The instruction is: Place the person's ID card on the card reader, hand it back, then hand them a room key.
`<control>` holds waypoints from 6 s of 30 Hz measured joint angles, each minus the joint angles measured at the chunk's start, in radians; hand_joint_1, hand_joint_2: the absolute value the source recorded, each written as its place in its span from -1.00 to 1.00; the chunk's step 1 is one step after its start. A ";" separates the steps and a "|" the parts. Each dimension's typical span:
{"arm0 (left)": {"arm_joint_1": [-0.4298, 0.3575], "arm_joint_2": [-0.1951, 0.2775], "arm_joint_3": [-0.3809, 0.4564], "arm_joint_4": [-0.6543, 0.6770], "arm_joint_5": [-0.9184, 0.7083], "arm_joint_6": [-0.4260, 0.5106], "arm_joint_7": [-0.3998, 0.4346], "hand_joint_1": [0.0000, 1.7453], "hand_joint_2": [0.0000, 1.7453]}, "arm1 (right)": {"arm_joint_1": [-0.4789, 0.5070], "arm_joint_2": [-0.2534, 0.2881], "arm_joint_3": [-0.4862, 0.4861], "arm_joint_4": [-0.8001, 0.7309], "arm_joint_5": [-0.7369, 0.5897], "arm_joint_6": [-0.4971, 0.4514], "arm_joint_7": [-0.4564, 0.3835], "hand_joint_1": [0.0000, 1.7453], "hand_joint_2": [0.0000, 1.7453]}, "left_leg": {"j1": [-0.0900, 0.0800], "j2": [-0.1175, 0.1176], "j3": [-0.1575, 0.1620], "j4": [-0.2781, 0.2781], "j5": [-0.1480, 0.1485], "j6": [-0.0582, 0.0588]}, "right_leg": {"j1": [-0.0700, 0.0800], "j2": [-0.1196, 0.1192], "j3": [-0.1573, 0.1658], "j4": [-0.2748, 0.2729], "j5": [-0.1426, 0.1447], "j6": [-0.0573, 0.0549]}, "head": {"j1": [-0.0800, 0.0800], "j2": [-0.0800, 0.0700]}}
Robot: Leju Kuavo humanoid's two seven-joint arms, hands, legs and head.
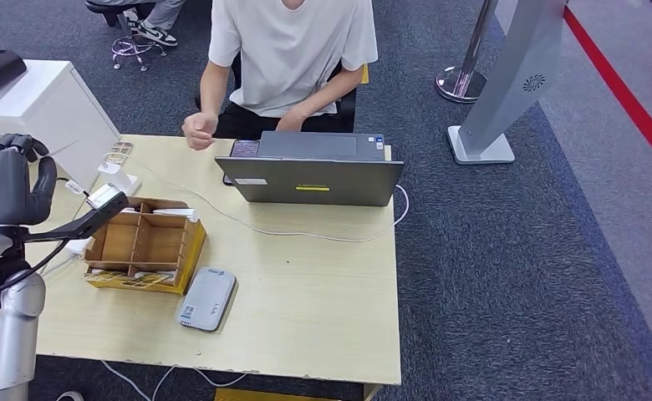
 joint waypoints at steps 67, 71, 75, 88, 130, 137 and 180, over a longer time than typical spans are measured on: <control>0.371 -0.038 -0.513 -0.141 -0.180 -0.494 0.316 1.00 1.00 | -0.002 0.006 -0.074 0.001 -0.016 -0.040 0.071 -1.00 1.00 | -0.001 0.000 -0.001 0.000 -0.002 0.002 | -0.001 -0.001 0.000 -0.001 -0.001 0.001 | 0.000 0.000; 0.351 -0.029 -0.508 -0.107 -0.054 -0.543 0.225 1.00 1.00 | -0.003 0.006 -0.074 0.001 -0.007 -0.035 0.070 -1.00 1.00 | -0.001 0.000 0.000 0.000 -0.002 0.002 | -0.001 -0.002 0.001 -0.001 -0.001 0.001 | 0.000 0.000; 0.314 0.007 -0.499 -0.087 0.062 -0.524 0.173 1.00 1.00 | -0.003 0.006 -0.074 0.000 -0.007 -0.034 0.064 -1.00 1.00 | -0.001 -0.001 0.000 0.000 -0.001 0.002 | -0.001 -0.002 0.001 -0.001 -0.001 0.001 | 0.000 0.000; 0.094 -0.031 -0.363 -0.305 -0.206 0.073 0.097 1.00 1.00 | -0.002 0.006 -0.063 0.004 0.050 -0.036 0.052 -1.00 1.00 | -0.001 -0.002 0.000 0.000 0.001 0.003 | -0.001 -0.004 0.002 -0.001 0.000 0.001 | 0.003 0.000; 0.003 0.072 -0.262 -0.157 -0.185 -0.103 0.061 -1.00 1.00 | -0.003 0.007 -0.064 0.006 0.022 -0.027 0.067 -1.00 1.00 | -0.001 0.000 -0.001 0.000 0.001 0.002 | -0.001 -0.001 0.000 0.000 0.000 0.001 | 0.001 0.000; 0.289 0.107 -0.431 -0.346 -0.181 -0.207 0.060 -1.00 1.00 | -0.002 0.008 -0.121 0.006 -0.037 -0.025 0.058 -1.00 0.00 | -0.002 0.005 0.000 0.000 -0.004 0.003 | -0.001 0.004 0.000 -0.001 -0.002 0.002 | 0.003 0.000; 0.480 0.025 -0.196 -0.179 -0.208 -0.230 0.198 -1.00 1.00 | -0.002 0.009 -0.162 0.006 0.009 -0.030 0.074 -1.00 1.00 | -0.001 0.002 0.002 0.000 -0.005 0.003 | -0.001 0.000 0.003 0.000 -0.004 0.001 | 0.002 0.000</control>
